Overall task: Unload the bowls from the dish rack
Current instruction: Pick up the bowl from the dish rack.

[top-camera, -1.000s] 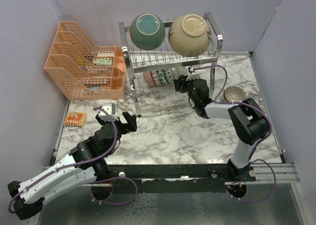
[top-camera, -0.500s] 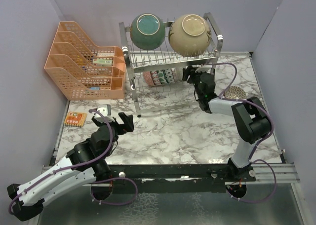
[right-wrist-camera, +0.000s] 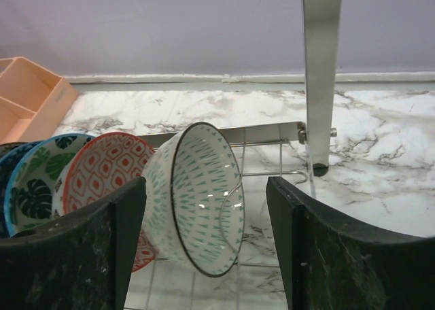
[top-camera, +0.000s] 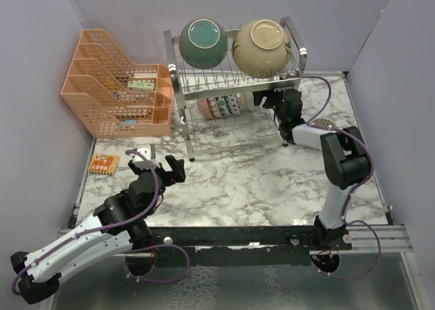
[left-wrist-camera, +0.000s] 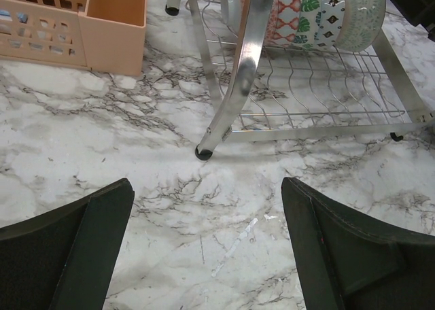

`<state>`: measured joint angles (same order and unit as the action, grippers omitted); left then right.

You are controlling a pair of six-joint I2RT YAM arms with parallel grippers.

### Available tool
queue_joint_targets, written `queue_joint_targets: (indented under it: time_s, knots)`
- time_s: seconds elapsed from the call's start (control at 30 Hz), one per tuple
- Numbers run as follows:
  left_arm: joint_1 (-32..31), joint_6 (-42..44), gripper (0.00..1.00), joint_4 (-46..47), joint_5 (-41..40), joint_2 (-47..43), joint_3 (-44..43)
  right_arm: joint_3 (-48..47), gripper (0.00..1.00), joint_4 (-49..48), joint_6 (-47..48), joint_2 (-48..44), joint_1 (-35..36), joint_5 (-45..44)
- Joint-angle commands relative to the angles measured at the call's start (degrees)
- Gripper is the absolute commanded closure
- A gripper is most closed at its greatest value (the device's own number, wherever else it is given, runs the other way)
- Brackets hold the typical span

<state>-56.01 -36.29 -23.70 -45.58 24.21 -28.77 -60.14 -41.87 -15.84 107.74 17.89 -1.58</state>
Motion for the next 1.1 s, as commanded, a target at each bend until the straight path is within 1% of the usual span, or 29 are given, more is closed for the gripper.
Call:
queue_joint_targets:
  time_s: [0.0,0.23,0.4,0.5,0.7,0.77,0.87,0.97,1.07]
  knots:
    - [-0.2,0.3,0.06,-0.1,-1.4,-0.8,0.5,-3.2,0.3,1.6,-2.8,1.8,-1.4,5.1]
    - [-0.2,0.4,0.06,0.0,-1.6,-0.6,0.5,-5.5,0.34,3.2,-3.6,3.4,-1.7,11.0]
    - [-0.1,0.6,0.06,0.1,-1.5,-0.5,0.5,-6.8,0.41,5.7,-4.1,4.5,-1.7,13.9]
    - [-0.2,0.5,0.06,0.0,-1.6,-0.7,0.5,-7.0,0.48,6.4,-4.0,5.2,-1.7,15.0]
    - [-0.2,0.5,0.06,0.0,-1.4,-1.0,0.7,-6.1,0.56,6.8,-4.1,5.2,-1.8,16.1]
    - [-0.1,0.5,0.06,0.0,-1.5,-0.9,0.7,-5.8,0.61,6.9,-4.1,4.9,-1.7,16.4]
    - [-0.2,0.6,0.06,0.1,-1.5,-0.9,0.7,-5.2,0.65,6.7,-4.2,4.5,-1.7,16.7]
    - [-0.2,0.7,0.06,0.1,-1.4,-0.9,0.7,-4.8,0.68,6.7,-4.3,4.3,-1.8,17.0]
    - [-0.2,0.6,0.06,0.1,-1.3,-1.0,0.8,-4.3,0.69,6.6,-4.6,4.4,-1.7,17.5]
